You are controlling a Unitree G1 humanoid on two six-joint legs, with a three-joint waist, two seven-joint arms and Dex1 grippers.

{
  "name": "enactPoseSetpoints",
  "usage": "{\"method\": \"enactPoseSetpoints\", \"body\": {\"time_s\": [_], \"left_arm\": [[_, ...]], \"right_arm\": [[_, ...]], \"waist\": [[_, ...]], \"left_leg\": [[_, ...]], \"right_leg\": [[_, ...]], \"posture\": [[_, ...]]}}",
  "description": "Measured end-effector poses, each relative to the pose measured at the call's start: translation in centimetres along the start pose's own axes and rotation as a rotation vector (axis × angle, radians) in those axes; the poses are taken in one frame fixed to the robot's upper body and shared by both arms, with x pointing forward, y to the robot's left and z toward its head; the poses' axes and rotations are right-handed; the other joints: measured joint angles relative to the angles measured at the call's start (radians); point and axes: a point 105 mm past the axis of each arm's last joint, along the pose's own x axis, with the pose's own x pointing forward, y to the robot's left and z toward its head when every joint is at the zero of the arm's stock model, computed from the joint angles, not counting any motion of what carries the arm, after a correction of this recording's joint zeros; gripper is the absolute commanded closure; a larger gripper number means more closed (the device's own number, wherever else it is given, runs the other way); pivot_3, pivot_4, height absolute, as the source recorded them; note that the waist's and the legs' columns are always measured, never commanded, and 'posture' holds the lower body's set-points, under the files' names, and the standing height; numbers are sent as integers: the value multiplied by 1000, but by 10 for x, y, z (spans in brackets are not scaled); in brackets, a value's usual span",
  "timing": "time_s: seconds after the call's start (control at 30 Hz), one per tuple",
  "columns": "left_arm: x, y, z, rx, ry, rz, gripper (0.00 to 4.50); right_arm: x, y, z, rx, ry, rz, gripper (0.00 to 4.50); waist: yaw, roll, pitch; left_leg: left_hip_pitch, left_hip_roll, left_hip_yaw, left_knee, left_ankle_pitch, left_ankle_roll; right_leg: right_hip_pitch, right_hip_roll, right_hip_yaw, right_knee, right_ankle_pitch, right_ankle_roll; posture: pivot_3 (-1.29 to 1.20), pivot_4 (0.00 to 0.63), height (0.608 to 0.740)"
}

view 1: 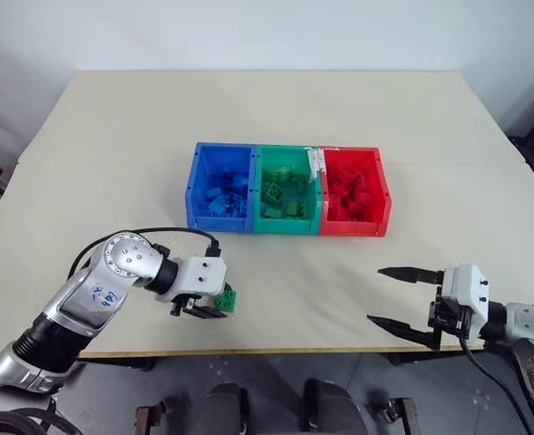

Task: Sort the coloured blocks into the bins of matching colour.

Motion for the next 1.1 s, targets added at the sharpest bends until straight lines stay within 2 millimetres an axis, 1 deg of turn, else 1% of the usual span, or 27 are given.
{"method": "enactPoseSetpoints", "body": {"time_s": [0.07, 0.13, 0.23, 0.3, 0.4, 0.47, 0.5, 0.57, 0.63, 0.7, 0.77, 0.83, 0.93, 0.97, 1.0, 1.1], "left_arm": [[2, 1, 1, -6, -15, 6, 3022], [6, 1, 6, -47, -72, 14, 3022], [12, 9, 28, -130, -249, 43, 3022], [5, 30, 50, -116, -354, 131, 3022], [-13, 80, 80, -43, -459, 319, 3022], [-15, 107, 95, -40, -511, 404, 3022], [-13, 119, 102, -47, -532, 443, 3022], [-7, 135, 107, -65, -550, 492, 3022], [-1, 146, 107, -81, -555, 527, 3022], [6, 152, 105, -98, -554, 539, 3022], [11, 154, 101, -126, -554, 549, 2284], [14, 156, 97, -151, -557, 556, 1788], [8, 157, 98, -142, -579, 574, 842], [6, 156, 98, -132, -586, 572, 500], [2, 152, 98, -113, -595, 570, 249], [-16, 132, 88, -54, -613, 564, 249]], "right_arm": [[0, -1, 0, 1, -4, -10, 0], [1, -1, 0, 6, -16, -24, 0], [4, -3, 1, 27, -58, -70, 0], [5, -8, 3, 55, -118, -146, 0], [5, -22, 14, 50, -220, -301, 0], [5, -29, 18, 37, -256, -378, 0], [6, -31, 19, 33, -261, -406, 0], [6, -33, 18, 27, -253, -436, 0], [5, -35, 19, 22, -251, -475, 0], [5, -37, 20, 25, -256, -508, 0], [5, -37, 25, 20, -271, -530, 0], [5, -37, 29, 14, -282, -542, 0], [6, -35, 30, 16, -282, -541, 0], [8, -35, 30, 20, -281, -535, 0], [9, -34, 29, 22, -281, -525, 0], [18, -32, 33, 14, -293, -468, 0]], "waist": [[0, 0, 0], [4, 0, 0], [13, -1, 0], [18, -1, 0], [27, -1, 0], [28, -1, 0], [27, -1, 0], [25, -1, 0], [22, -1, 0], [17, -1, 0], [15, -1, 0], [12, -1, 0], [12, -1, 0], [11, -1, 0], [9, -1, 0], [-6, -1, 0]], "left_leg": [[0, 0, 0, 1, 0, 0], [-1, 1, -1, 2, 0, 0], [-2, 0, -3, 4, 0, 1], [-2, 0, -3, 4, 0, 1], [-2, -3, -2, 5, 2, 1], [-1, -5, -2, 4, 2, 1], [-2, -5, -1, 4, 2, 1], [-2, -5, -1, 3, 2, 1], [-2, -5, 2, 2, 2, 1], [-2, -4, 8, 1, 2, 1], [-2, -4, 8, 1, 2, 1], [-2, -4, 8, 1, 2, 1], [-2, -4, 8, 2, 2, 1], [-2, -4, 8, 2, 2, 1], [-2, -4, 8, 2, 2, 1], [-2, -2, 6, 1, 2, 1]], "right_leg": [[0, 0, 0, 0, 0, 0], [0, -1, 0, 1, 0, 0], [1, -1, 0, 1, 0, 1], [1, -1, 0, 1, 1, 1], [1, -1, 0, 2, 1, 2], [1, -1, 0, 2, 1, 2], [1, -1, 0, 2, 1, 2], [0, -1, 0, 1, 1, 2], [0, 0, -1, 0, 1, 2], [-1, 1, -1, 0, 1, 2], [-1, 1, -1, 0, 1, 2], [-1, 1, -1, 0, 1, 2], [-1, 1, -1, 0, 1, 2], [-1, 1, -1, 0, 1, 2], [-1, 1, 0, 0, 1, 2], [-1, 1, 0, 0, 1, 2]], "posture": [[0, 150, 740], [0, 150, 740], [0, 150, 740], [0, 150, 740], [0, 150, 740], [0, 150, 740], [0, 150, 740], [0, 150, 740], [0, 150, 740], [0, 150, 740], [0, 150, 740], [0, 150, 740], [0, 150, 740], [0, 150, 740], [0, 150, 740], [0, 150, 740]]}}
